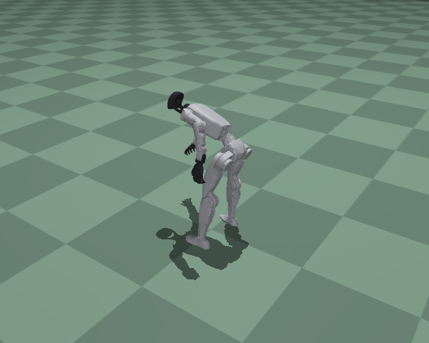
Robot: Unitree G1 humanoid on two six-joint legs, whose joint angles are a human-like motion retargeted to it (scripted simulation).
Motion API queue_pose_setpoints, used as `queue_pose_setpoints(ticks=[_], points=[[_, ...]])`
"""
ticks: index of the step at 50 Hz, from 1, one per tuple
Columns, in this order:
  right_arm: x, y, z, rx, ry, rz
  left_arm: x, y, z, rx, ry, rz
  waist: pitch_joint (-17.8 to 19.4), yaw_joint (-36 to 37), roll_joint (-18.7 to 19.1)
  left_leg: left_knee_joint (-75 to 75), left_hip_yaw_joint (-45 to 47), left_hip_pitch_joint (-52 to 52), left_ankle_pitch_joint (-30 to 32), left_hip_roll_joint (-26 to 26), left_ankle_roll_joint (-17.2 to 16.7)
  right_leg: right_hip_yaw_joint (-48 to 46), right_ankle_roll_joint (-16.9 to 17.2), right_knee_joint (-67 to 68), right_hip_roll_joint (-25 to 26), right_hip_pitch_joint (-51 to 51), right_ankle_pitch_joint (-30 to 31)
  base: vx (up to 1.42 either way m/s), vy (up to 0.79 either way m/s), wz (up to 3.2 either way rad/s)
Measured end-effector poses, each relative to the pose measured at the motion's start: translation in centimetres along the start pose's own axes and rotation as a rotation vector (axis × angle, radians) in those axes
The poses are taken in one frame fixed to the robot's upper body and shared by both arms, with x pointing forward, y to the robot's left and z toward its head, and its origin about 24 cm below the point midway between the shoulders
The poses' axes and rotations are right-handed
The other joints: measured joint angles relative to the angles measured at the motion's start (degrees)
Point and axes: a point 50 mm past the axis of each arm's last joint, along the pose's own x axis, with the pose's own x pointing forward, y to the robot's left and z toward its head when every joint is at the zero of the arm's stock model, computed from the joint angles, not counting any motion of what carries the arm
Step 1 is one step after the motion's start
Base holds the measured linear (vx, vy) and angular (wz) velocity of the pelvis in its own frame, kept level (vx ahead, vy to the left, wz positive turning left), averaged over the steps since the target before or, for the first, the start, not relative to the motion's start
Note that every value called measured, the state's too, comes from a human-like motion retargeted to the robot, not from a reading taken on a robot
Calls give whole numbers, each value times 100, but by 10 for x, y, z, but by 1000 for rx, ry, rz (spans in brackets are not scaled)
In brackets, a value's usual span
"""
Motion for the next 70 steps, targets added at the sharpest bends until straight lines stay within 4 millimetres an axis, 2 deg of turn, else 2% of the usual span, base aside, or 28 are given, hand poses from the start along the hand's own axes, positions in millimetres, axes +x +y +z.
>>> queue_pose_setpoints(ticks=[2, 5, 8, 10, 12, 15, 18, 22, 25, 30, 32, 33, 38, 40, 43, 46, 51, 52, 54, 55, 57, 60, 64, 68, 70], points=[[16, -42, 10, 5, -14, -102, -4, -8, -10, 43, 31, -32, 0, -62, 133, 82, -105, -761, 146, -50, -2, -83, 0, 220, -71, -764, 70, -17, -5, 70], [27, -87, 24, 87, -18, -189, -16, -10, -29, 92, 101, -86, 0, -129, 159, 391, -154, -1803, 210, -122, -3, -132, 0, 681, -176, -1848, 97, -13, -4, 65], [32, -124, 34, 196, -20, -231, -26, -10, -43, 98, 158, -146, 0, -218, 207, 620, -279, -2724, 289, -212, -3, -231, 0, 1096, -322, -2778, 77, -6, -3, 88], [34, -133, 35, 268, -5, -180, -33, -5, -53, 78, 219, -157, 0, -269, 93, 814, -342, -3271, 272, -260, -3, -244, 0, 1347, -416, -3317, 28, 3, -2, 74], [35, -137, 36, 296, -8, -150, -44, -4, -66, 53, 286, -177, 0, -220, 265, 1054, -554, -3575, 237, -239, -3, -502, 0, 1272, -370, -3331, 92, 0, 0, 0], [35, -132, 31, 282, -4, -108, -61, -8, -85, 12, 388, -187, 0, -116, 455, 894, -668, -3600, 439, -204, -3, -641, 0, 1186, -325, -3331, 232, -2, -2, -2], [34, -123, 36, 240, -18, -48, -65, -8, -91, -18, 422, -152, 0, -157, 513, 531, -824, -3600, 673, -197, -3, -809, 0, 1051, -339, -3331, 277, 4, -2, 17], [32, -114, 35, 117, -8, -115, -59, -6, -83, -64, 383, -82, 0, -145, 535, 295, -836, -3600, 811, -173, -3, -902, 0, 855, -292, -3331, 393, 0, 0, 0], [30, -109, 33, 46, 15, -207, -47, -8, -71, -111, 323, -32, 0, -122, 487, 183, -745, -3600, 844, -146, -3, -873, 0, 631, -227, -3331, 528, 0, 4, -18], [22, -88, 43, 35, 14, -310, -28, -13, -56, -214, 253, 32, 0, -190, 221, 365, -441, -3600, 653, -128, -3, -627, 0, 414, -153, -3331, 671, -4, 8, -32], [12, -66, 60, 85, -31, -343, -27, 0, -53, -264, 227, 58, 0, -322, -32, 568, -204, -3516, 513, -161, -3, -463, 0, 517, -157, -3329, 668, -13, 10, -24], [8, -57, 66, 102, -49, -334, -25, 0, -52, -279, 223, 64, 0, -370, -134, 500, -92, -3394, 513, -173, -3, -344, 0, 548, -179, -3322, 655, -6, 9, -11], [-38, 26, 99, 184, -213, -202, -31, -1, -68, -269, 290, 92, 0, -624, -255, 377, 22, -2164, 349, -253, -3, -242, 0, 427, -252, -2127, 483, 2, 9, -31], [-59, 42, 110, 221, -307, -205, -24, 1, -66, -279, 306, 154, 0, -689, -138, -576, -363, -1308, 775, -183, 34, -283, 0, -113, -188, -1334, 565, 10, 1, -3], [-92, 66, 121, 354, -412, -94, -21, -6, -71, -203, 339, 145, 0, -749, -232, -507, -260, -582, 587, -264, 152, -176, 0, -108, -265, -617, 424, 6, 10, -19], [-130, 80, 129, 531, -497, 50, -19, -5, -76, -103, 366, 144, 0, -760, -447, -233, -124, 103, 258, -354, 298, -23, 0, 1, -358, 78, 219, 10, 11, -32], [-186, 77, 132, 826, -614, 290, -17, -4, -84, 38, 421, 148, 0, -636, -753, 315, 108, 1387, -428, -464, 535, 230, -1, 256, -486, 1375, -228, 18, 11, -43], [-198, 76, 129, 882, -624, 331, -21, -3, -89, 56, 446, 155, -84, -603, -785, 399, 146, 1678, -569, -459, 557, 257, -1, 286, -486, 1671, -321, 29, 7, -51], [-223, 75, 121, 977, -633, 409, -39, 2, -106, 87, 521, 172, -522, -561, -845, 493, 201, 2198, -814, -413, 560, 266, 0, 274, -441, 2212, -473, 32, 8, -43], [-232, 70, 119, 984, -688, 446, -44, 1, -111, 100, 547, 162, -677, -552, -867, 529, 226, 2420, -918, -430, 595, 289, 0, 283, -460, 2435, -548, 29, 11, -30], [-247, 54, 117, 1142, -702, 530, -46, 3, -114, 115, 569, 170, -839, -532, -887, 513, 270, 2933, -1084, -434, 620, 306, 0, 241, -461, 2942, -673, 27, 10, -24], [-263, 28, 115, 1279, -813, 656, -43, 5, -114, 146, 574, 160, -1028, -515, -908, 424, 307, 3657, -1265, -473, 677, 315, 0, 157, -492, 3652, -838, 25, 9, -15], [-282, 4, 110, 1414, -933, 843, -34, 7, -109, 185, 561, 153, -1481, -450, -945, 153, 319, 4375, -1349, -506, 717, 287, 0, -15, -501, 4322, -967, 22, 6, -7], [-295, -3, 106, 1460, -1002, 994, -26, 6, -104, 197, 549, 163, -2097, -380, -1048, -271, 326, 4921, -1323, -557, 753, 263, -15, 163, -574, 4572, -1179, 18, 4, -3], [-301, -1, 106, 1436, -1030, 1060, -20, 3, -100, 178, 541, 164, -2399, -418, -1051, -544, 288, 5113, -1217, -560, 722, 225, 0, -192, -529, 4834, -1122, 12, 3, 12]])
